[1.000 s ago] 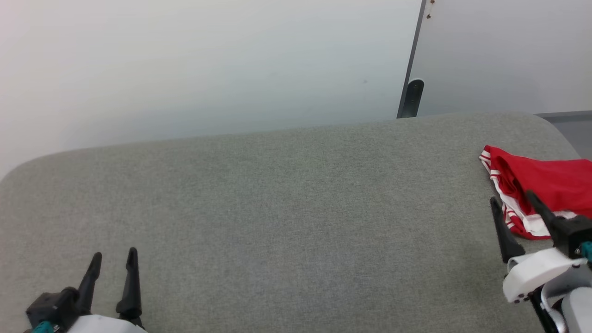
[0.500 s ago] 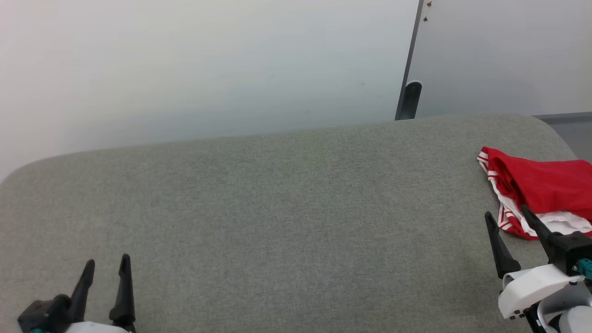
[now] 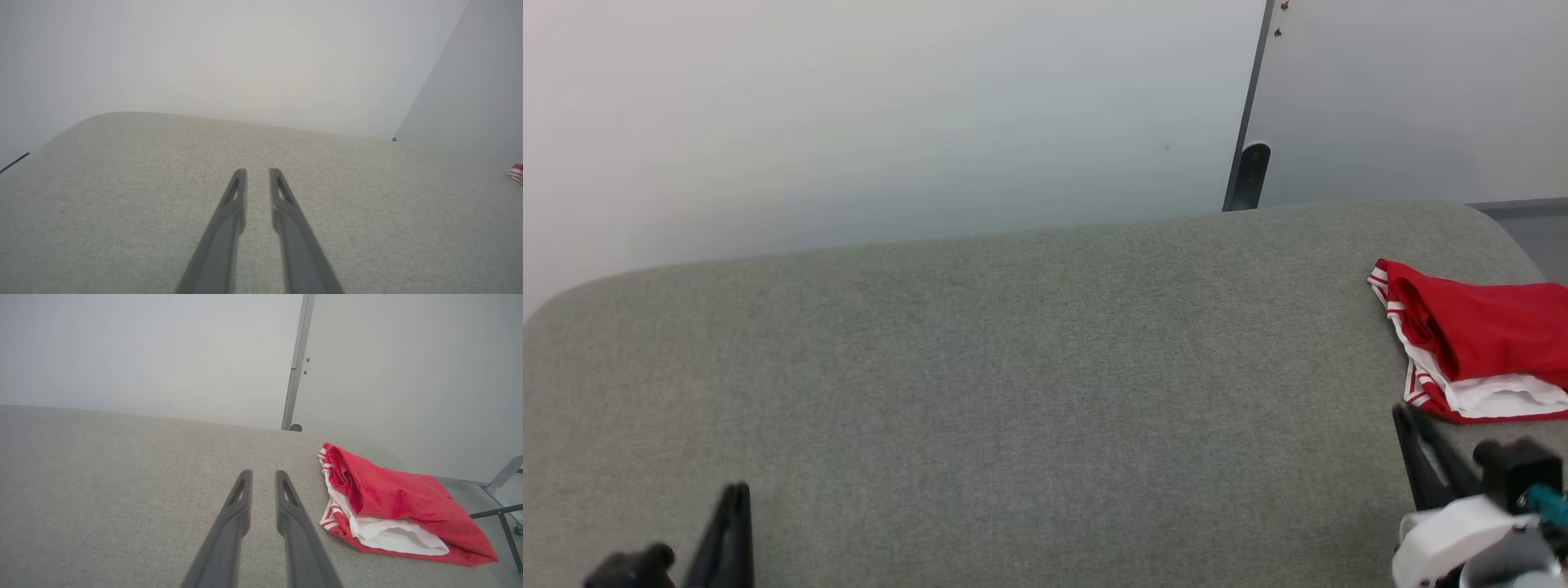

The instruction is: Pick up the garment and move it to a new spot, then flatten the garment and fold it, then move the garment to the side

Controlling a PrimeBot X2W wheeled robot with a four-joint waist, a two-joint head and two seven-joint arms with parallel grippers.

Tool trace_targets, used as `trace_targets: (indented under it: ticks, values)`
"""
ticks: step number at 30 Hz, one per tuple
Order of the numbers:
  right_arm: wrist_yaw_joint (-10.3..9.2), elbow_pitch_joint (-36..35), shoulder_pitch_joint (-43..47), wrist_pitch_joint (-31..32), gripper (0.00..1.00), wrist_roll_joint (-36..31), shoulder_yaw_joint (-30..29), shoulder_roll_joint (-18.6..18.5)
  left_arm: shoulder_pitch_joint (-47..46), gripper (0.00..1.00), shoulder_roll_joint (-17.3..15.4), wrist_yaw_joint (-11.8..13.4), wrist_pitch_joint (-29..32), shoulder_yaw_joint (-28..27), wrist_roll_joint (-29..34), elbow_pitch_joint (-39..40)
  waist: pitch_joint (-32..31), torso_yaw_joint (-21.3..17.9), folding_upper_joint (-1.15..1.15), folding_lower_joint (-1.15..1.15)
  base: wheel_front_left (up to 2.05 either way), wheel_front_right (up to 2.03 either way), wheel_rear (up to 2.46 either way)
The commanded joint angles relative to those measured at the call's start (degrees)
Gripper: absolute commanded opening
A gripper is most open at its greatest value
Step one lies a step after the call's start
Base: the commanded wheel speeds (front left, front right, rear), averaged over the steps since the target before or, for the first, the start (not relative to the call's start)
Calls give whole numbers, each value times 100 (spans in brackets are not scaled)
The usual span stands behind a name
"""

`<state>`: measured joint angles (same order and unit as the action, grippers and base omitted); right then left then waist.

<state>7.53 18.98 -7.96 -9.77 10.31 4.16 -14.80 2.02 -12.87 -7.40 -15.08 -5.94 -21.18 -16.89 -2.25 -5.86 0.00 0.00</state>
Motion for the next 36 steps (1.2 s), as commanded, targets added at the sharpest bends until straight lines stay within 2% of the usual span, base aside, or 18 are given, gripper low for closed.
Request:
trace_targets:
  ticks: [1,3,19,36]
  values:
    - [0,21,20,5,0,10,0,13,10,0,17,1,4,5,-9,-21,0,0,0,0,0,0,0]
    - [0,129,142,28,0,16,8,79,80,0,104,1,5,25,-13,-122,1,1,0,0,0,0,0]
    - [-1,-8,134,372,0,1737,-230,311,-126,0,286,-1,463,-2,-1504,-31,32,76,0,0,0,0,0]
    - [-2,-134,133,664,0,3248,-426,517,-300,0,450,-4,856,-15,-2819,55,64,156,0,0,0,0,0]
